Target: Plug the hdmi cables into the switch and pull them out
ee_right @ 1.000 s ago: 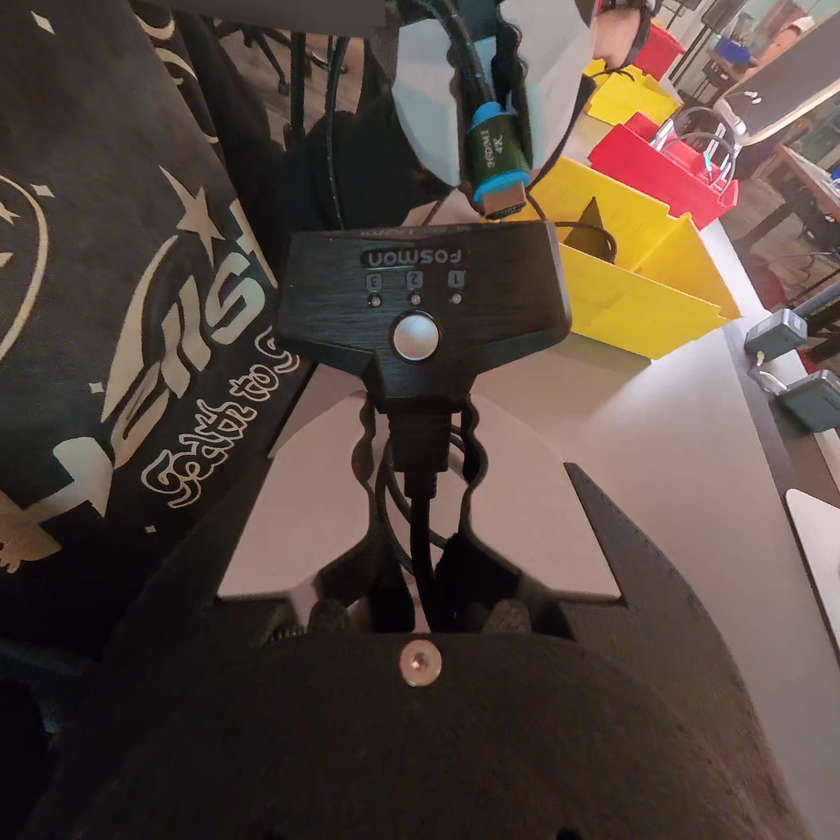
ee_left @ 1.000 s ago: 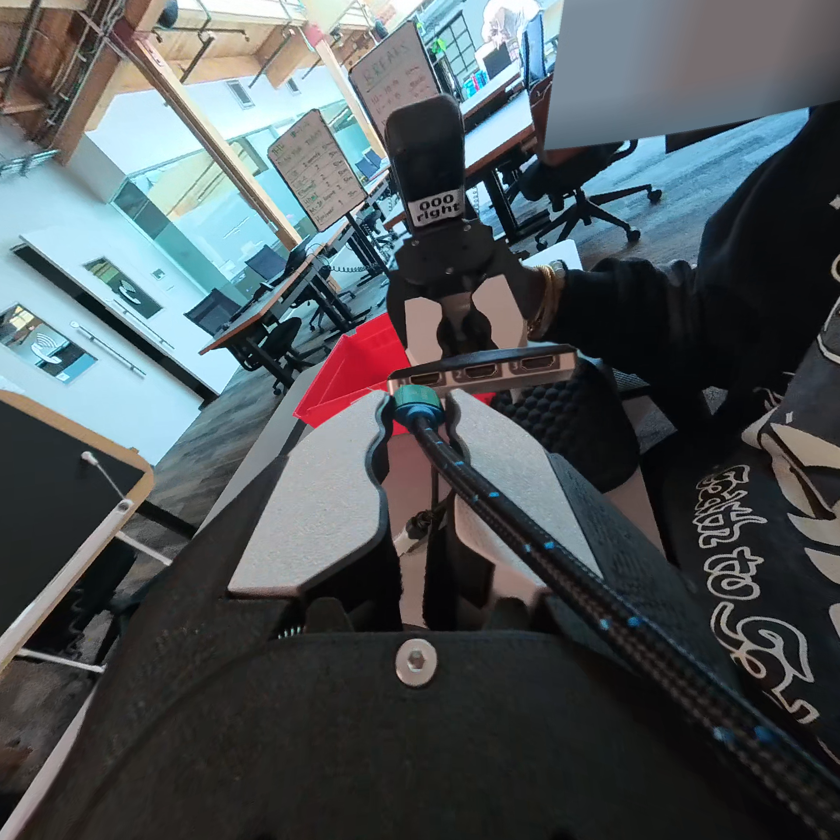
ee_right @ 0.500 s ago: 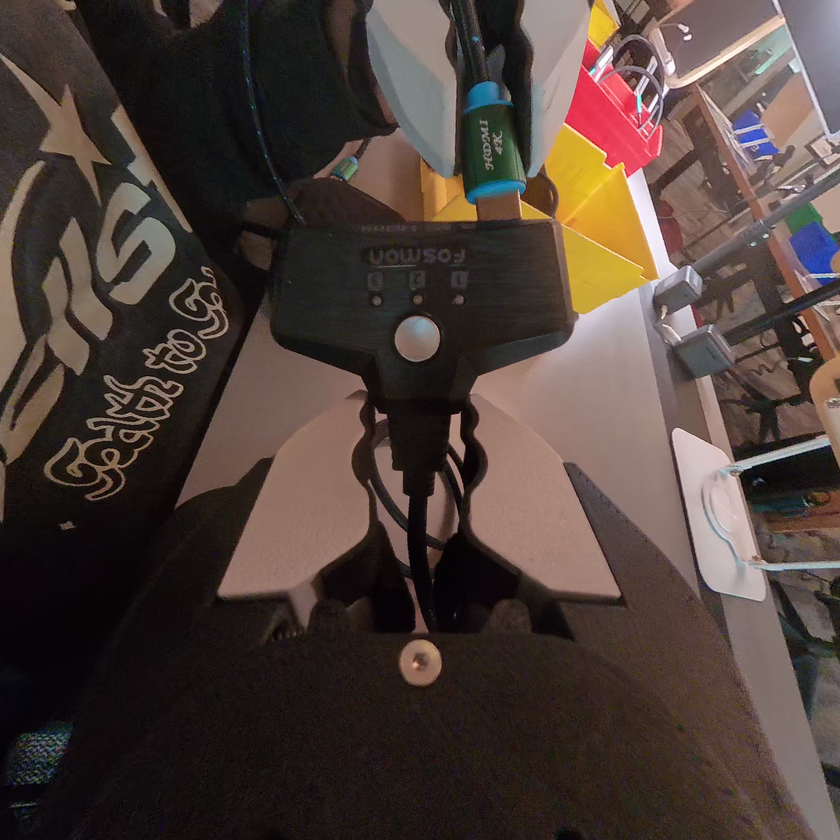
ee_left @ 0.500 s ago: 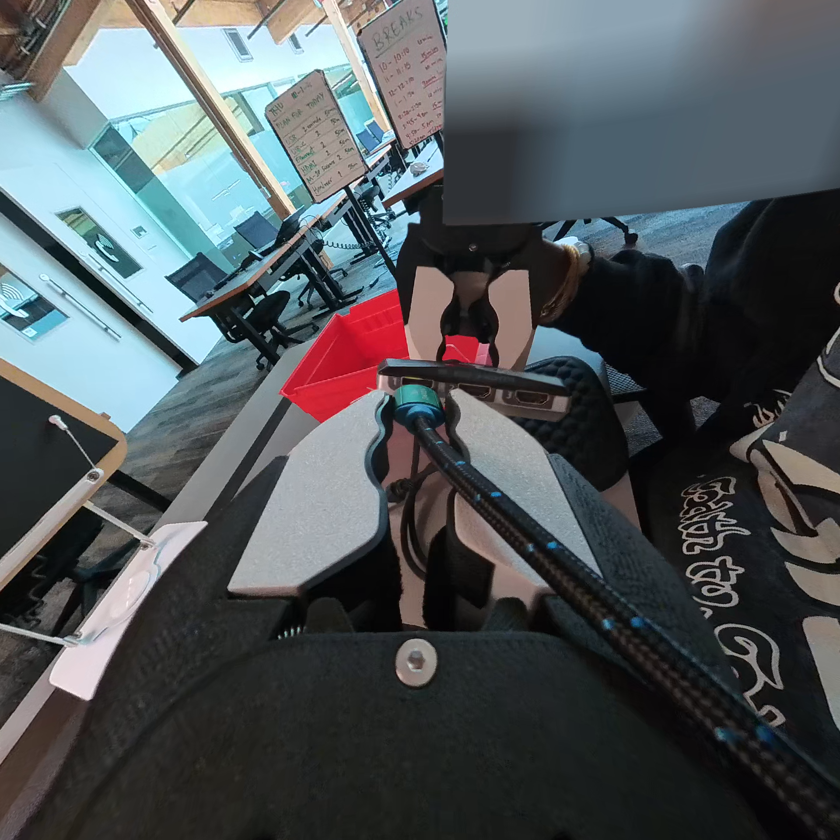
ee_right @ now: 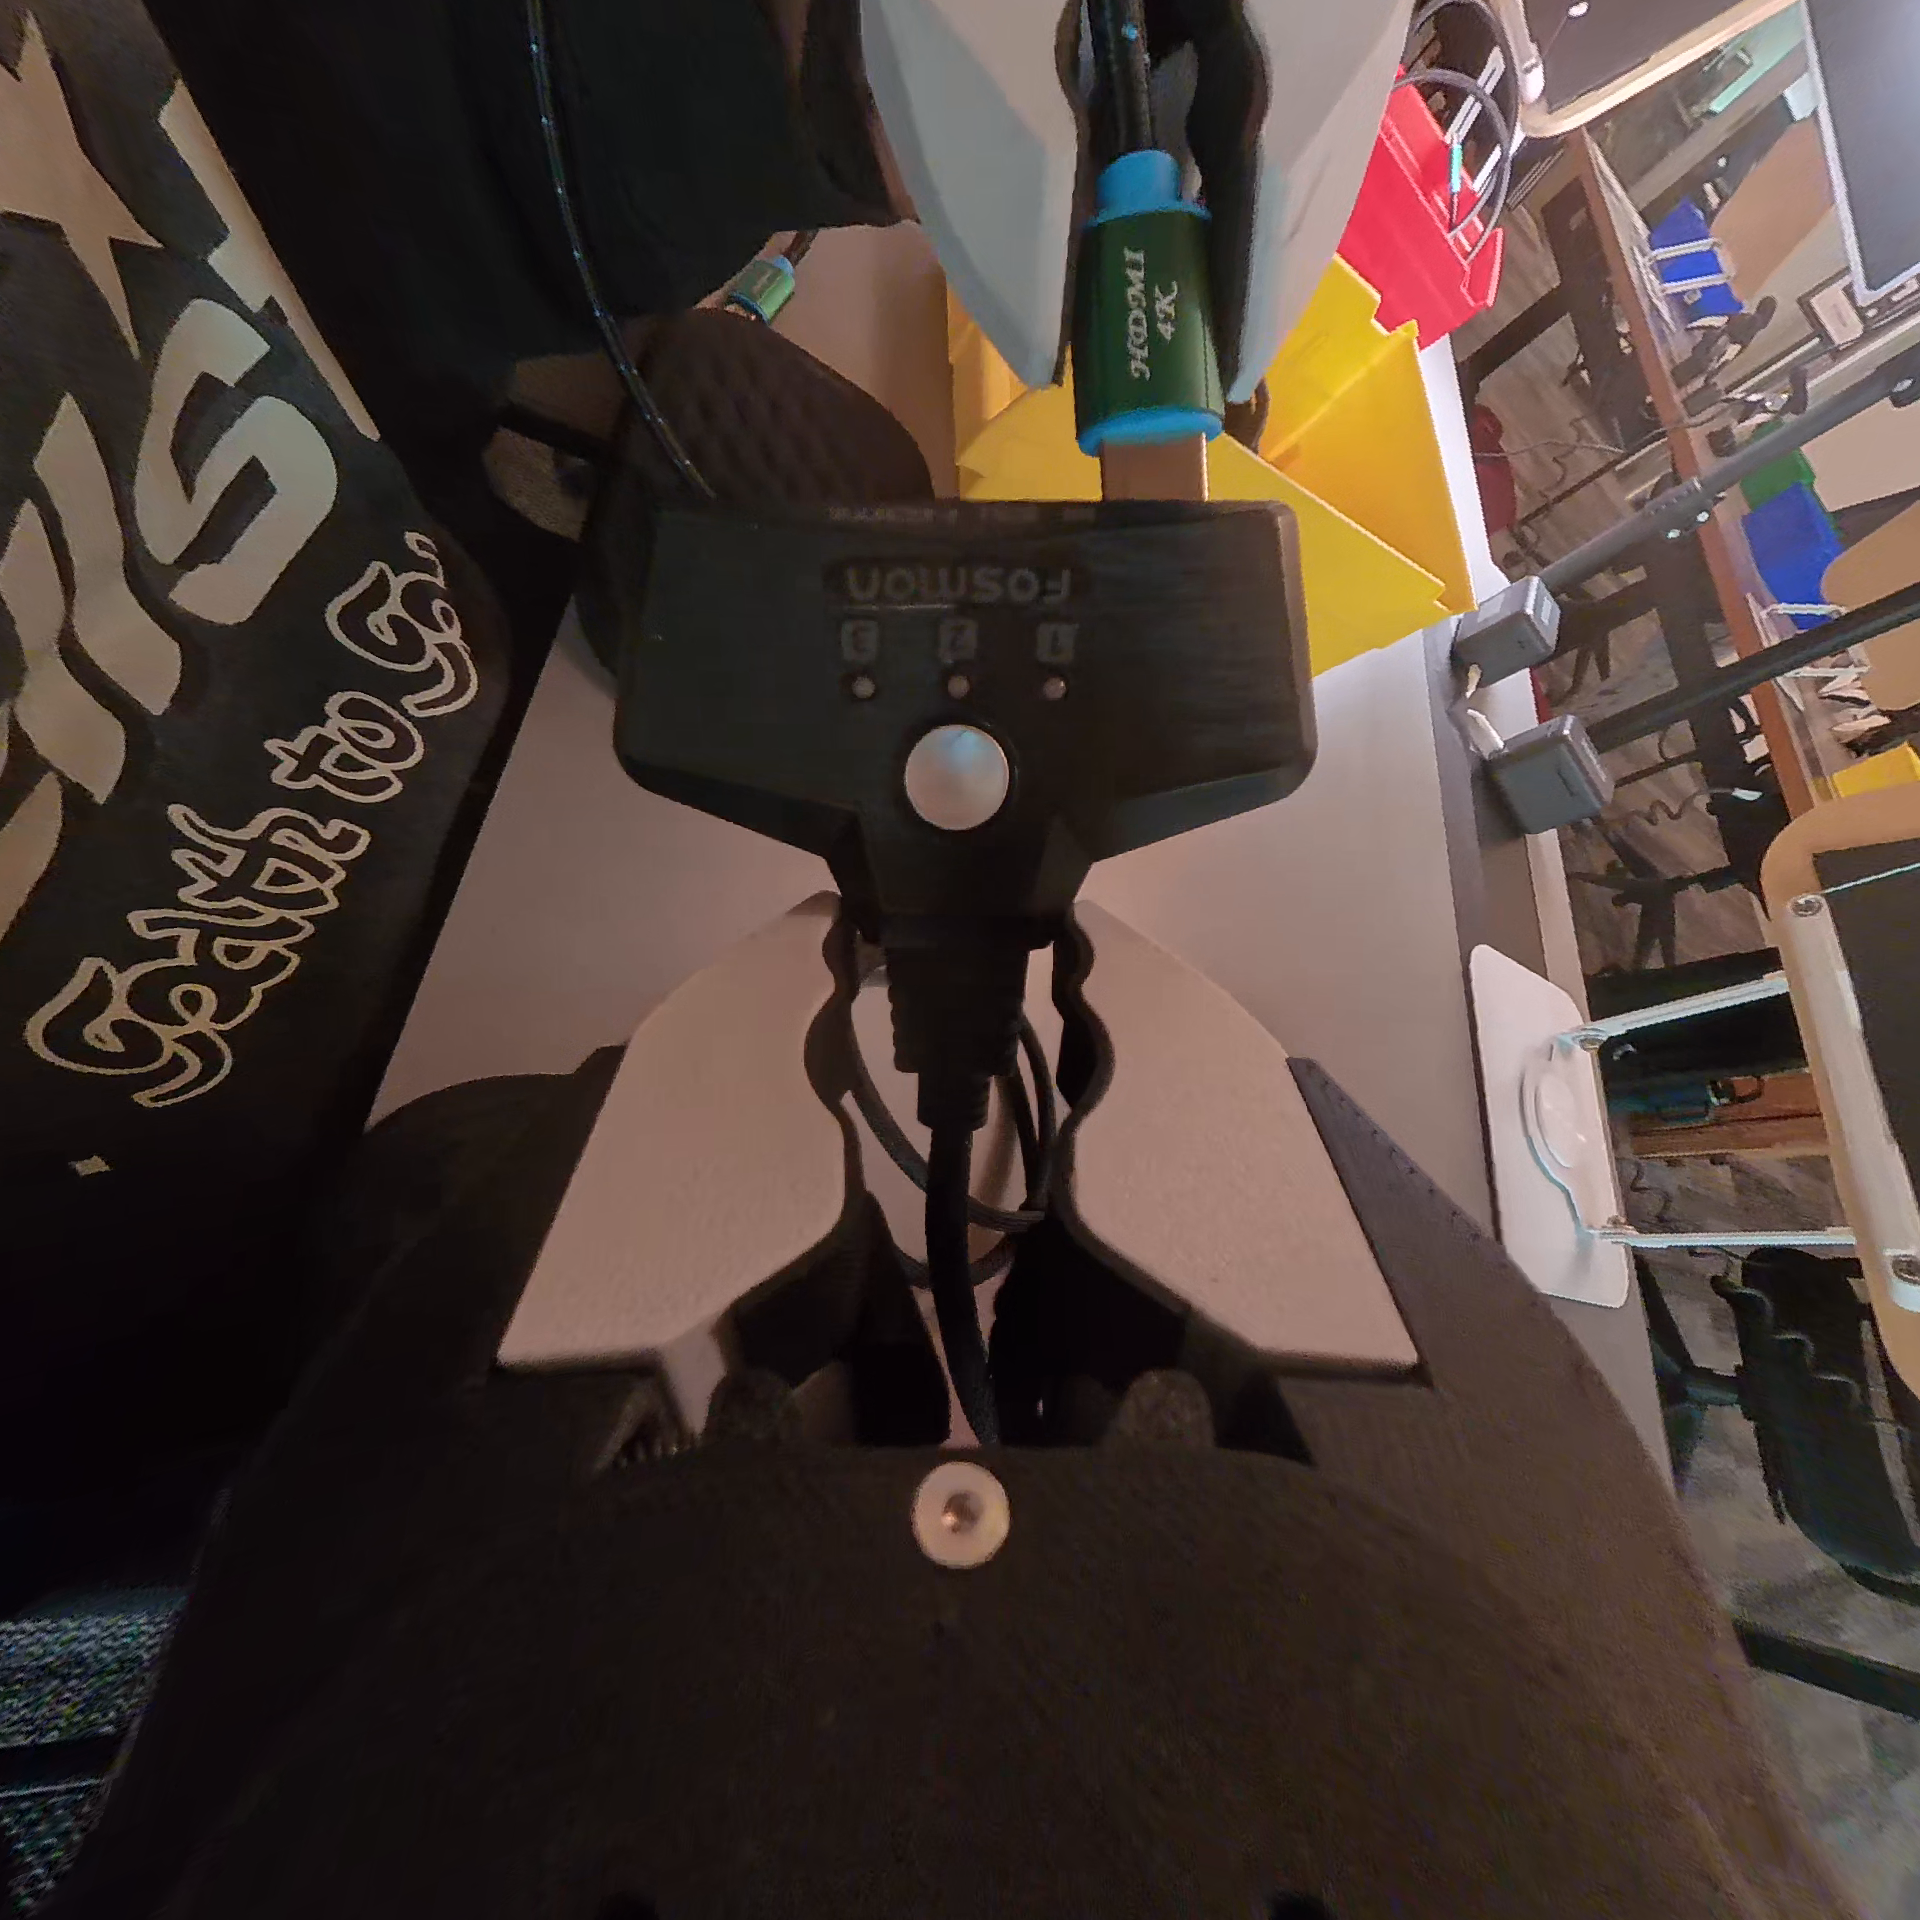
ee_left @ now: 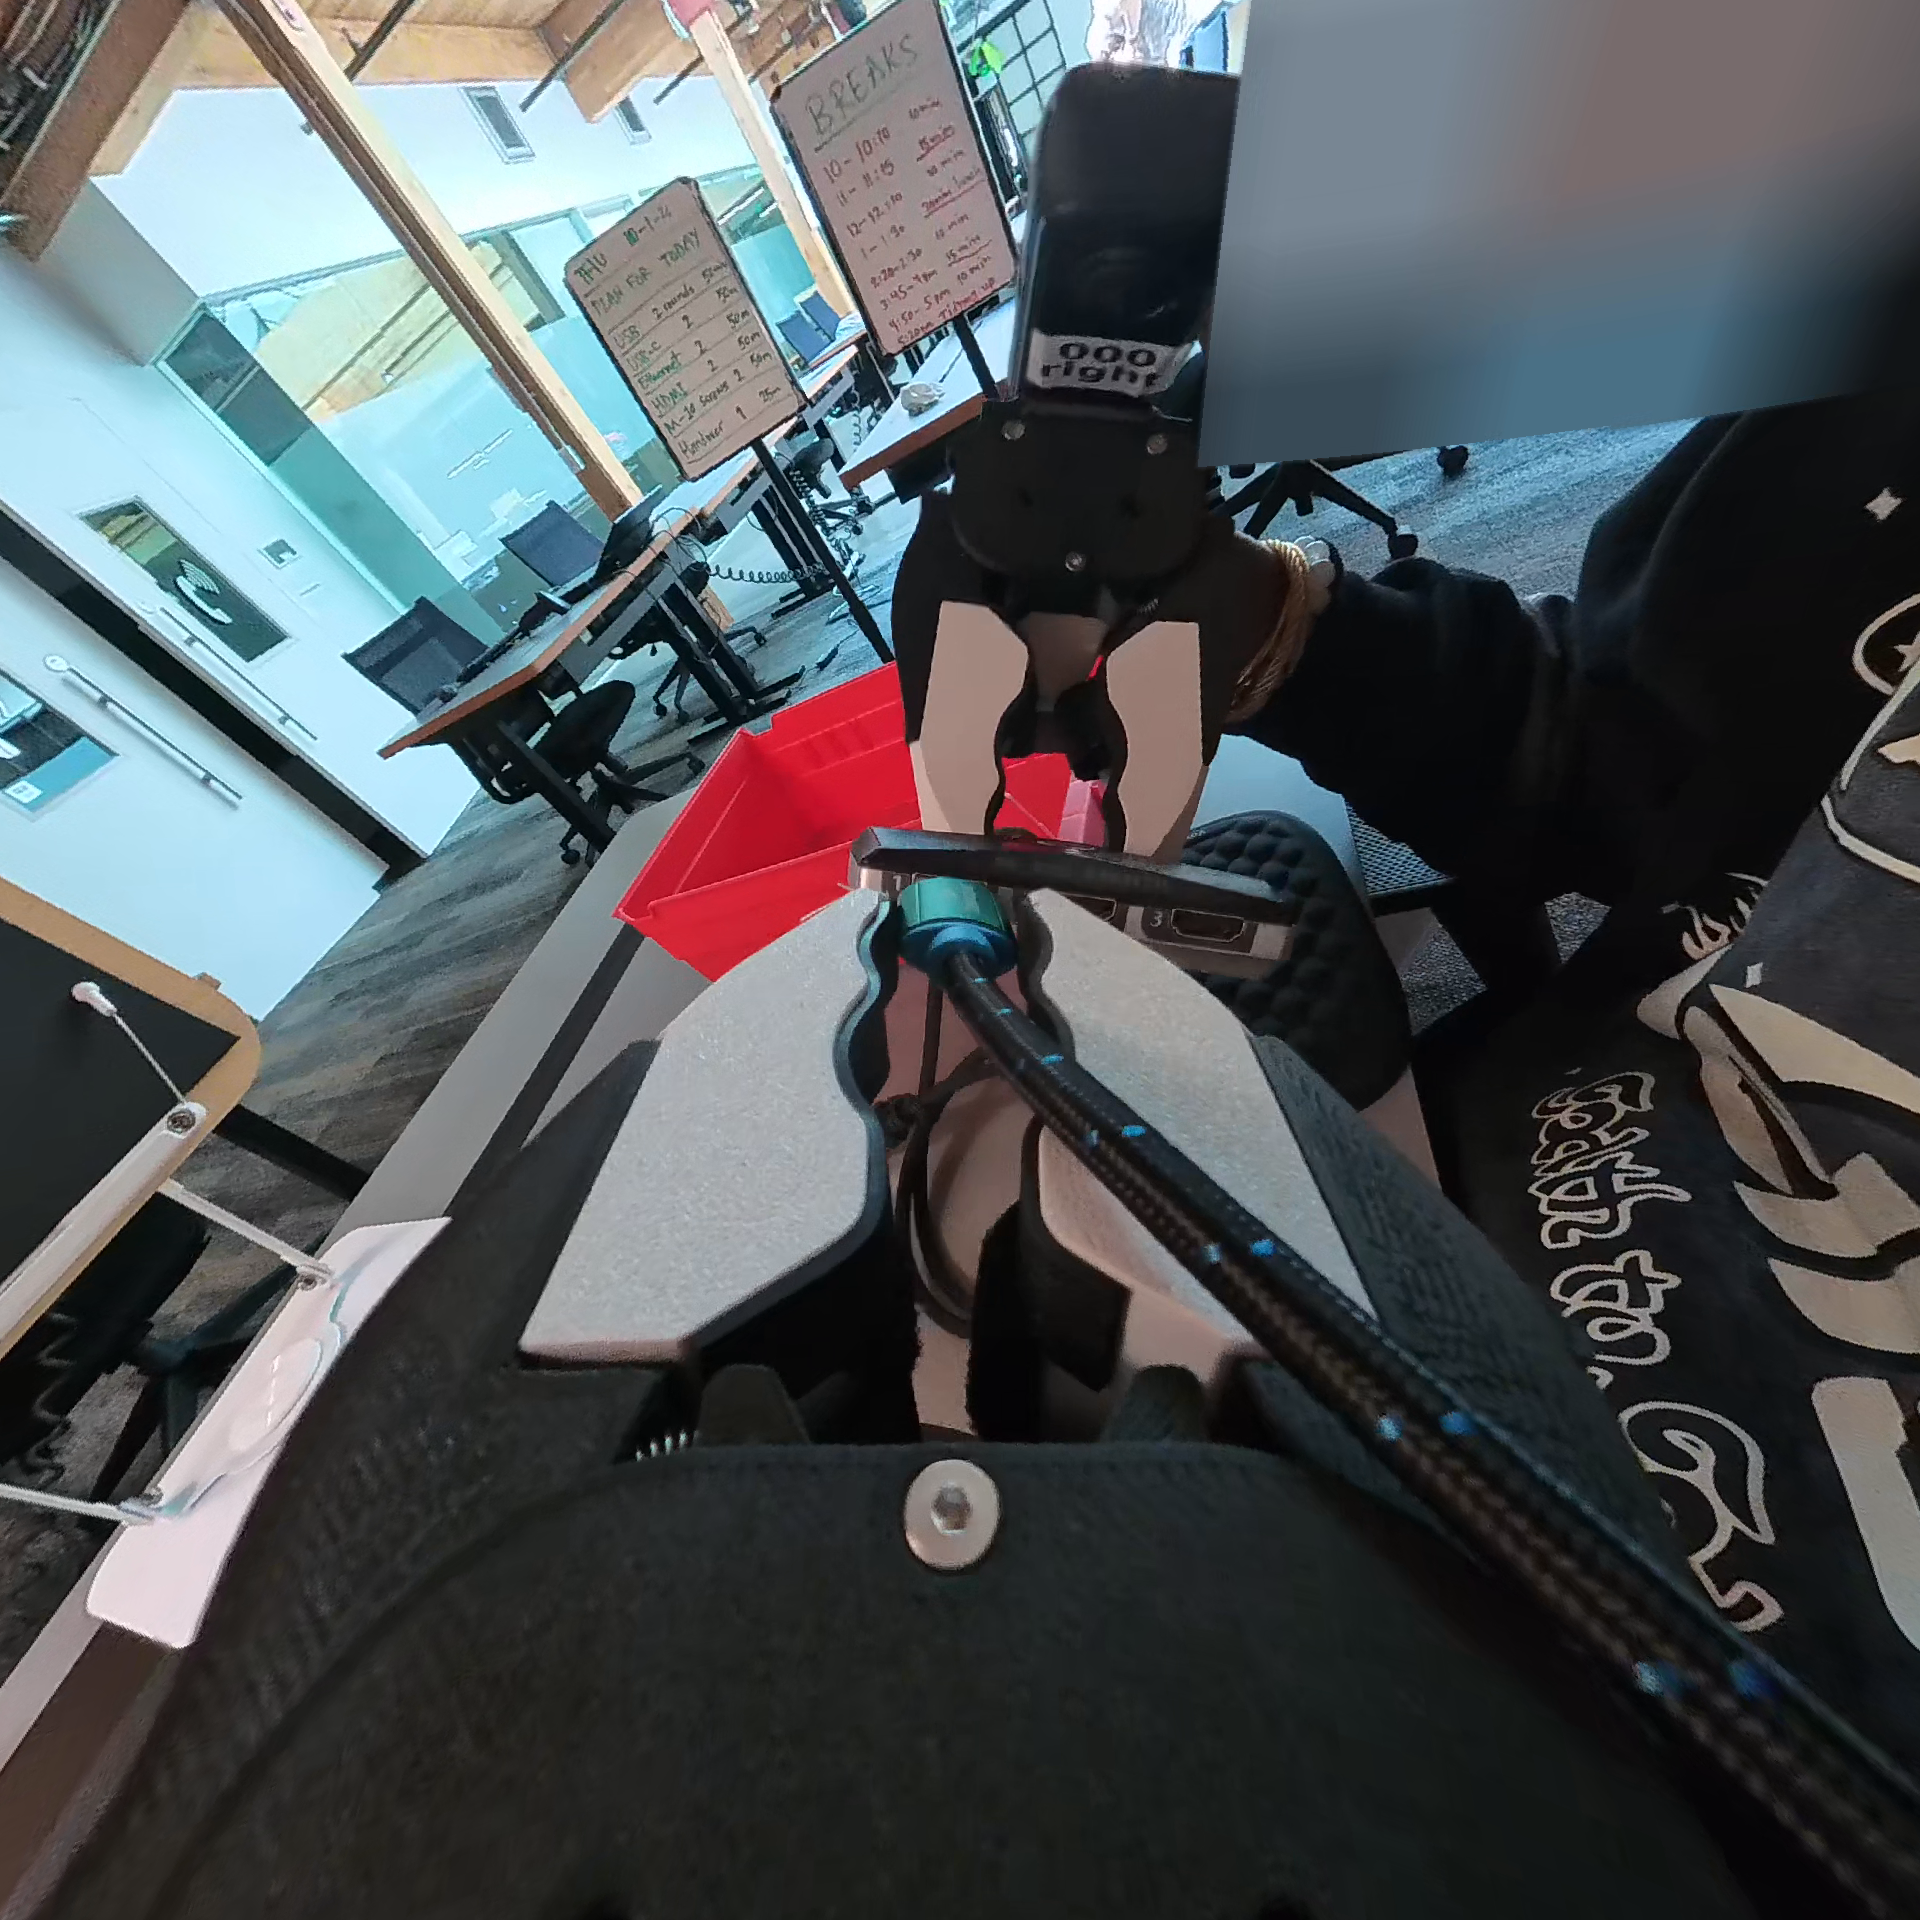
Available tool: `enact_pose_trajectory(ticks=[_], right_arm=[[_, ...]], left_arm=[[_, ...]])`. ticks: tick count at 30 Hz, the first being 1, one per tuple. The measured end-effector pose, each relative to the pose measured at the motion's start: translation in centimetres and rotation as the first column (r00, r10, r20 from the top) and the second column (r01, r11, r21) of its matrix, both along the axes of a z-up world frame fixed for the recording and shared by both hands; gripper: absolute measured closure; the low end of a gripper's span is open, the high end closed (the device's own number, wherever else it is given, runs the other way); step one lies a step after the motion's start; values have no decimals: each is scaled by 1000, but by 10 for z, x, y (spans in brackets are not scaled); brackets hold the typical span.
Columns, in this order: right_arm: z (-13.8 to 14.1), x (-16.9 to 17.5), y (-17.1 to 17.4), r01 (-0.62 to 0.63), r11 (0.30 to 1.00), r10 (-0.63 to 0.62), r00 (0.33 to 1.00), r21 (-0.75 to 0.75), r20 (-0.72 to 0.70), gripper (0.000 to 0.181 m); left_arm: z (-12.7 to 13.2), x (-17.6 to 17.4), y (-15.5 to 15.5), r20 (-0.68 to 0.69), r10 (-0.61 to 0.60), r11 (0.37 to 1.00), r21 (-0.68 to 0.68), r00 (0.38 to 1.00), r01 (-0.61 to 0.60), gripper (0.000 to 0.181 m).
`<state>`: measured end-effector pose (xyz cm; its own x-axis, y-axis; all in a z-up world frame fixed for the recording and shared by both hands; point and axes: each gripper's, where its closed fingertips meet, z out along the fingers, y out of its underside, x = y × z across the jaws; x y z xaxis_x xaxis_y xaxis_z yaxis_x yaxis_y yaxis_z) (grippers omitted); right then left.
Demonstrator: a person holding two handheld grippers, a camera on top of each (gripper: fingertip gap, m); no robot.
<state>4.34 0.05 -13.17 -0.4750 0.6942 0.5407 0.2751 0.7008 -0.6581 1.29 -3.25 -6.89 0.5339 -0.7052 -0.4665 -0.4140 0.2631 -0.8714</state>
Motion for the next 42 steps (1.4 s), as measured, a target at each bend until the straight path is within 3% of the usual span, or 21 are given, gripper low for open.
enact_pose_trajectory(ticks=[6,22,28,30,32,34,36,39,42], right_arm=[[10,0,-5,-29,999,32,998,42,-62,145],[18,2,-24,-168,977,186,973,133,-136,142],[21,1,-20,-142,984,156,977,108,-142,143],[31,-2,-20,-129,987,146,970,100,-194,144],[41,2,-18,-130,988,145,962,78,-233,144],[47,5,-5,-82,995,93,962,57,-258,144],[49,8,12,-6,999,17,962,40,-272,144],[44,6,32,88,996,-89,968,-17,-233,144],[18,-1,54,231,973,-231,969,-5,-87,144]], left_arm=[[0,-3,-3,-30,23,1000,2,999,-23,160],[-4,0,-9,77,-132,988,-75,988,138,161],[1,-1,-9,73,-106,993,-54,992,110,161],[-5,-9,-6,5,-59,996,-65,998,59,159],[-23,-34,4,-147,84,991,-90,986,-98,133],[-31,-74,9,-260,261,956,-63,930,-286,128],[-34,-127,12,-338,462,869,-10,820,-494,128],[-36,-203,4,-373,688,677,21,622,-736,128],[-45,-265,-16,-409,808,470,14,424,-883,129]])
